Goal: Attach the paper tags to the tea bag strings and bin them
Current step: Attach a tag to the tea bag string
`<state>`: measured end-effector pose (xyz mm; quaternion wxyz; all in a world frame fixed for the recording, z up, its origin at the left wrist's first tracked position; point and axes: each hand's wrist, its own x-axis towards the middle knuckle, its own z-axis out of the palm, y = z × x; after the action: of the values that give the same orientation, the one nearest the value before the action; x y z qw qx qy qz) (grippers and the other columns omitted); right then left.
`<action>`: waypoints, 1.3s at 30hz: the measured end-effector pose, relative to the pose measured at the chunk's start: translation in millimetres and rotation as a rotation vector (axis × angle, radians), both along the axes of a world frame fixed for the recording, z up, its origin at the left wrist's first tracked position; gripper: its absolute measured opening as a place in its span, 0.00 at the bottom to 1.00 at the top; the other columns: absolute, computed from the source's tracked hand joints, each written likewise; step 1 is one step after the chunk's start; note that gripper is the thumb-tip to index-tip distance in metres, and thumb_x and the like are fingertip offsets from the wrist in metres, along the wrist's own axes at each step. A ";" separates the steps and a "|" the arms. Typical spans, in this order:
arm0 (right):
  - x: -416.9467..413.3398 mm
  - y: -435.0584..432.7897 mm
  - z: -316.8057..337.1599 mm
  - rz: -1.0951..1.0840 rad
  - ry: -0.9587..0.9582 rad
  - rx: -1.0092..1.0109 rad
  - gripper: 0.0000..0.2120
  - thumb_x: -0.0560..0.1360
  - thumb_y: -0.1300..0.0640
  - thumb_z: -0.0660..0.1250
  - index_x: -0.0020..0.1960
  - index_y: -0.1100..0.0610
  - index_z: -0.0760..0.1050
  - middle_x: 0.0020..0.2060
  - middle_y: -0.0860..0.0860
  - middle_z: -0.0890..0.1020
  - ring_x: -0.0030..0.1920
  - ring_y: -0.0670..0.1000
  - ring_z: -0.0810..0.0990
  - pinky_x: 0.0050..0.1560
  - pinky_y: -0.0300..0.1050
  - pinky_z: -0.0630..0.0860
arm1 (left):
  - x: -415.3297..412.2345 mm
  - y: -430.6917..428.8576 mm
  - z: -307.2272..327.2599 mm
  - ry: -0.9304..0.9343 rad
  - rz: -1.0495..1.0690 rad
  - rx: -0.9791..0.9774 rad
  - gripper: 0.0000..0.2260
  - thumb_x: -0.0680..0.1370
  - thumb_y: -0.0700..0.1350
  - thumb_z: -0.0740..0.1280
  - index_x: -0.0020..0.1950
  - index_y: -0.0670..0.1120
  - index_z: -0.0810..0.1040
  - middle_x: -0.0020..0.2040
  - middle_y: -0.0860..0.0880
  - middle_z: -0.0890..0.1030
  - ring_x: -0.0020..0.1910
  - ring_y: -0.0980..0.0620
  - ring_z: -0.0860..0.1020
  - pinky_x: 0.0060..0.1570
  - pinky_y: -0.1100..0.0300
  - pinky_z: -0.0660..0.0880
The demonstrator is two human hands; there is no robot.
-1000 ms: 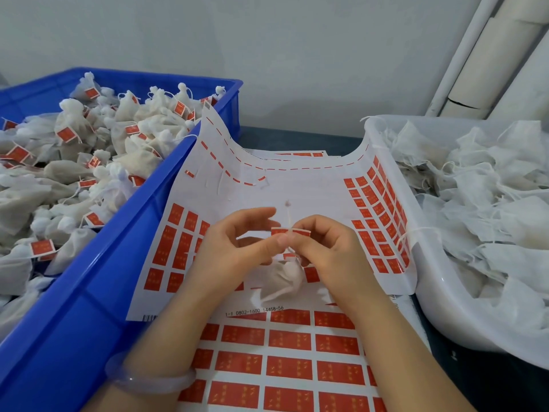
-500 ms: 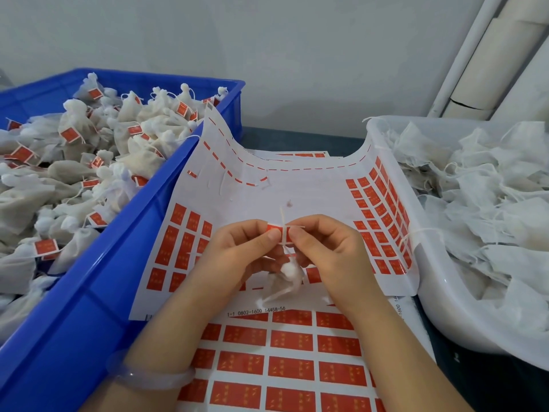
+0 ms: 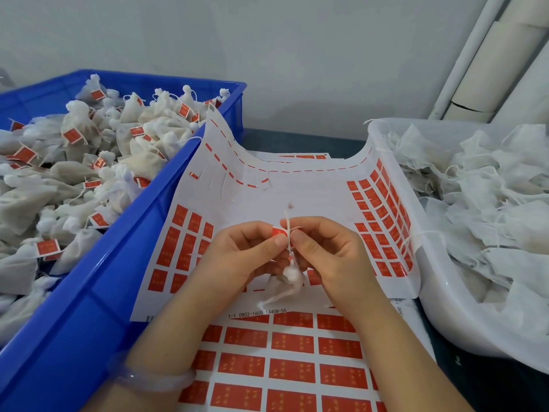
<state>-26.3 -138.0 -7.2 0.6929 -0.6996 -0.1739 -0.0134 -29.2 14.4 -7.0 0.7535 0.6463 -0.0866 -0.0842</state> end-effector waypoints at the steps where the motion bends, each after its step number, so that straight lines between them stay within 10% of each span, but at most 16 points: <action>1: 0.0 -0.1 0.2 -0.002 -0.002 0.003 0.10 0.66 0.47 0.65 0.47 0.44 0.80 0.42 0.45 0.84 0.45 0.47 0.83 0.43 0.39 0.80 | 0.2 0.1 -0.2 0.007 -0.001 -0.003 0.09 0.63 0.52 0.70 0.39 0.50 0.85 0.36 0.47 0.83 0.37 0.50 0.82 0.38 0.61 0.79; 16: -0.9 -0.8 2.1 -0.005 -0.061 -0.012 0.06 0.66 0.49 0.67 0.42 0.42 0.79 0.37 0.38 0.83 0.41 0.39 0.81 0.38 0.29 0.75 | 2.0 3.1 -1.3 0.022 -0.019 -0.034 0.10 0.62 0.50 0.72 0.40 0.47 0.85 0.37 0.45 0.84 0.37 0.49 0.83 0.38 0.61 0.79; 29: 2.3 -2.2 -4.7 0.002 0.112 0.055 0.15 0.59 0.43 0.71 0.39 0.51 0.76 0.33 0.51 0.80 0.35 0.50 0.80 0.35 0.37 0.78 | 0.5 -0.2 -2.4 -0.140 0.027 0.034 0.15 0.64 0.54 0.71 0.50 0.60 0.83 0.48 0.51 0.84 0.47 0.49 0.83 0.42 0.62 0.79; 39: 1.0 -0.8 -5.2 0.008 0.047 0.023 0.11 0.66 0.47 0.67 0.45 0.51 0.80 0.35 0.43 0.83 0.36 0.42 0.81 0.38 0.32 0.76 | 2.7 -5.4 -6.4 -0.256 0.262 0.160 0.07 0.65 0.49 0.69 0.42 0.51 0.80 0.35 0.55 0.83 0.35 0.56 0.83 0.33 0.70 0.76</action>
<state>-25.3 -138.8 -12.4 0.7048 -0.6912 -0.1599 0.0040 -26.4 9.0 -13.4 0.6870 0.7153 -0.0899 0.0910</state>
